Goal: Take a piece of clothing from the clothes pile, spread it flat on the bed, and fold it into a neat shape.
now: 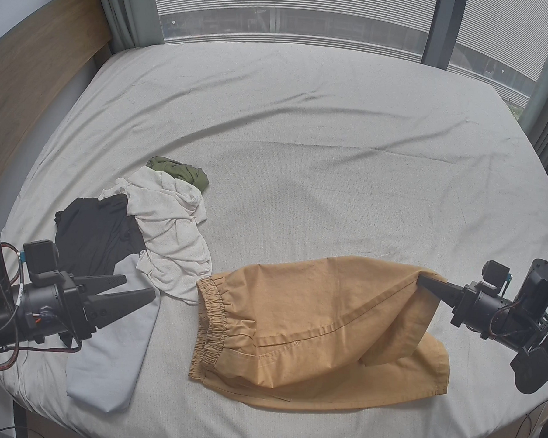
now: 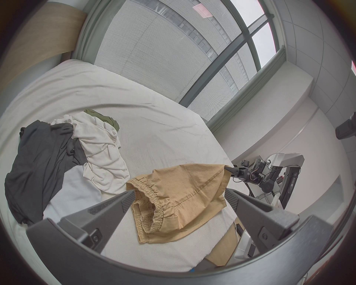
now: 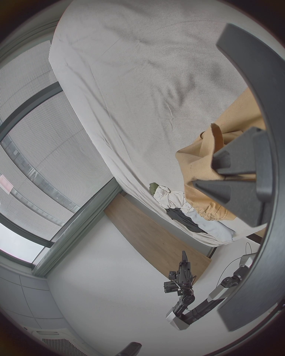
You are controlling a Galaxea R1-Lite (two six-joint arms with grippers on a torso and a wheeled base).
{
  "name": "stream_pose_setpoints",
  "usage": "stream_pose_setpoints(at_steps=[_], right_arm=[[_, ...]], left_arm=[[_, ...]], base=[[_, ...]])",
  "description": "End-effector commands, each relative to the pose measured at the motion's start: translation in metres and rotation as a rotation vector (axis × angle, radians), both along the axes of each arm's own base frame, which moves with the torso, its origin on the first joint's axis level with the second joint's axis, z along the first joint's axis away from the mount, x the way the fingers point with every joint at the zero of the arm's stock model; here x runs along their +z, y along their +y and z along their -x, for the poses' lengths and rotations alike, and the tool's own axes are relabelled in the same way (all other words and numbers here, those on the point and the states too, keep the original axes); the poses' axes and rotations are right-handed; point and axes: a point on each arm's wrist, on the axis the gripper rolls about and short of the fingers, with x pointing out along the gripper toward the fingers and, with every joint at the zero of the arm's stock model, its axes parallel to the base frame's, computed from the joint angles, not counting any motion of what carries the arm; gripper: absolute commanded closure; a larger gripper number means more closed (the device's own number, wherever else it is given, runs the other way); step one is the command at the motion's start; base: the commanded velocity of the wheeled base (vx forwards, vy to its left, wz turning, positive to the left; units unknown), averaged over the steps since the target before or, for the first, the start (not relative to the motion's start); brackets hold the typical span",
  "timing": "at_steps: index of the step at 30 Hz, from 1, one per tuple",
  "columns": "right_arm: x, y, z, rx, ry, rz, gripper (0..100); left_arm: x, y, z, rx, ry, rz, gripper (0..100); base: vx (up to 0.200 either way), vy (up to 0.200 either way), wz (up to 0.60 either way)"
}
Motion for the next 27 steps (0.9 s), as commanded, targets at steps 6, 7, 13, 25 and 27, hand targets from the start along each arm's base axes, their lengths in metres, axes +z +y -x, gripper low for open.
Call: stream_pose_setpoints(at_steps=[6,7,13,25,27], right_arm=[[-0.002,0.0,-0.002,0.001,0.008,0.002,100],[-0.003,0.0,-0.002,0.001,0.011,0.003,100],[-0.003,-0.001,-0.002,-0.003,0.01,0.003,100],[-0.004,0.0,-0.002,0.001,0.014,0.003,100],[-0.004,0.0,-0.002,0.001,0.016,0.003,100]], left_arm=[[-0.034,-0.011,-0.024,-0.031,0.057,-0.007,0],[-0.038,-0.013,-0.024,-0.04,0.066,-0.009,0],[-0.052,-0.02,-0.027,-0.067,0.094,-0.018,0],[-0.076,-0.024,-0.042,-0.068,0.143,-0.028,0],[-0.081,-0.026,-0.044,-0.072,0.146,-0.029,0]], base=[[0.0,0.0,0.0],[0.0,0.0,0.0],[0.0,0.0,0.0],[0.0,0.0,0.0],[0.0,0.0,0.0]])
